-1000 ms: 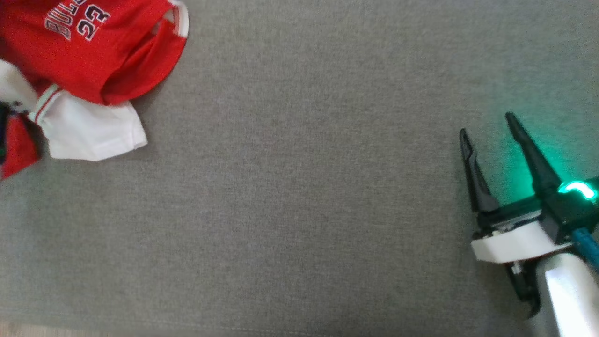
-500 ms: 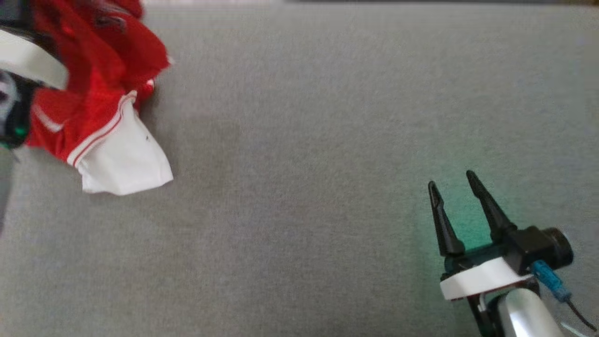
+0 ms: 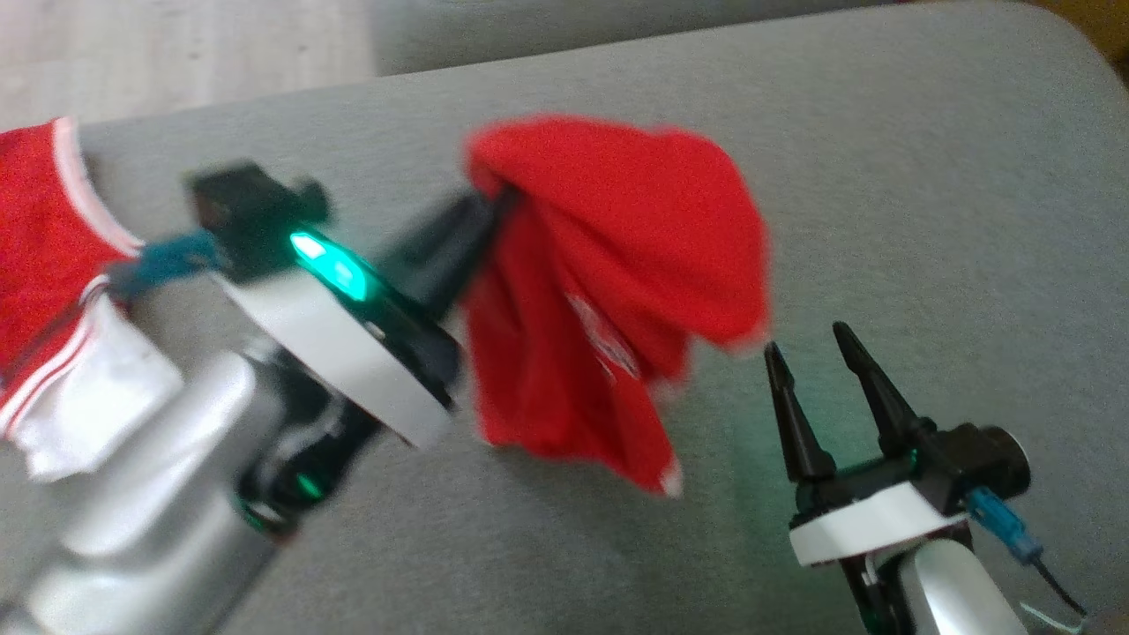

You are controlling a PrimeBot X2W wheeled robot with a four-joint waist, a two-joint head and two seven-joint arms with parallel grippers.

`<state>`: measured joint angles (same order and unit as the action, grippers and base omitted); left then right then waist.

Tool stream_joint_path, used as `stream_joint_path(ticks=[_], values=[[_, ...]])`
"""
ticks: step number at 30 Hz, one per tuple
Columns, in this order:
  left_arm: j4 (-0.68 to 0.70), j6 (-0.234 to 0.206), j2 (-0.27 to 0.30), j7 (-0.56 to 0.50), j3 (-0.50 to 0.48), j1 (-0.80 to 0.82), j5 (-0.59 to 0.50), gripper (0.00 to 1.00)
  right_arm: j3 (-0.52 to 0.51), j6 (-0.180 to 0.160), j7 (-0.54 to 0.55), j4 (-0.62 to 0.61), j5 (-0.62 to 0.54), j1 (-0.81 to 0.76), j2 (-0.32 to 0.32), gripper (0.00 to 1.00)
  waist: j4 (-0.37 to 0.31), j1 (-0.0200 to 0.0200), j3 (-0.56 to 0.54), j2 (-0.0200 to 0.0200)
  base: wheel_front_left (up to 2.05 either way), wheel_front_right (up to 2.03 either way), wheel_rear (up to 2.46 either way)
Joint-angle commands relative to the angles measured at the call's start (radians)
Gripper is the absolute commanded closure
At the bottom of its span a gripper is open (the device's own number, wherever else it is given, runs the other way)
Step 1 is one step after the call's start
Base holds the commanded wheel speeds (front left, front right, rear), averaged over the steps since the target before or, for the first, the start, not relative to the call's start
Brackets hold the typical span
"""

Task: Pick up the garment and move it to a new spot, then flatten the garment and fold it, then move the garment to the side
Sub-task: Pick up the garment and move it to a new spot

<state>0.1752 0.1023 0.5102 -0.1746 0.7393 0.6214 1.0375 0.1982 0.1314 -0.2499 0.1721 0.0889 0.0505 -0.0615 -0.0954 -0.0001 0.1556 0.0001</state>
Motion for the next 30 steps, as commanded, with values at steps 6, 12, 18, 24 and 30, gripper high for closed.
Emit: stream_joint_path(ticks=[6,12,18,24,30], values=[[0.072,0.022,-0.070,-0.027,0.016,-0.004,0.186,1.00,0.043,-0.001,-0.012,-0.047,0.030,0.066,0.011,0.00,-0.165,0.0001,0.050,-0.0001,0.00,0.00,0.00],[-0.120,0.028,-0.082,-0.007,0.033,0.018,0.263,1.00,0.062,-0.001,-0.012,-0.059,0.069,0.076,0.011,0.00,-0.271,0.0001,0.076,-0.0001,0.00,0.00,0.00],[-0.428,0.028,-0.065,0.105,0.076,0.079,0.155,1.00,0.074,-0.001,-0.012,-0.065,0.090,0.082,0.011,0.00,-0.327,0.0001,0.099,-0.0001,0.00,0.00,0.00],[-0.751,0.023,-0.087,0.287,0.129,0.162,-0.046,0.00,0.076,-0.001,-0.012,-0.063,0.089,0.080,0.011,0.00,-0.313,0.0001,0.097,-0.0001,0.00,0.00,0.00],[-0.899,0.021,-0.144,0.412,0.141,0.165,-0.108,0.00,0.062,-0.001,-0.012,-0.057,0.068,0.076,0.011,0.00,-0.258,0.0001,0.056,-0.0001,0.00,0.00,0.00]])
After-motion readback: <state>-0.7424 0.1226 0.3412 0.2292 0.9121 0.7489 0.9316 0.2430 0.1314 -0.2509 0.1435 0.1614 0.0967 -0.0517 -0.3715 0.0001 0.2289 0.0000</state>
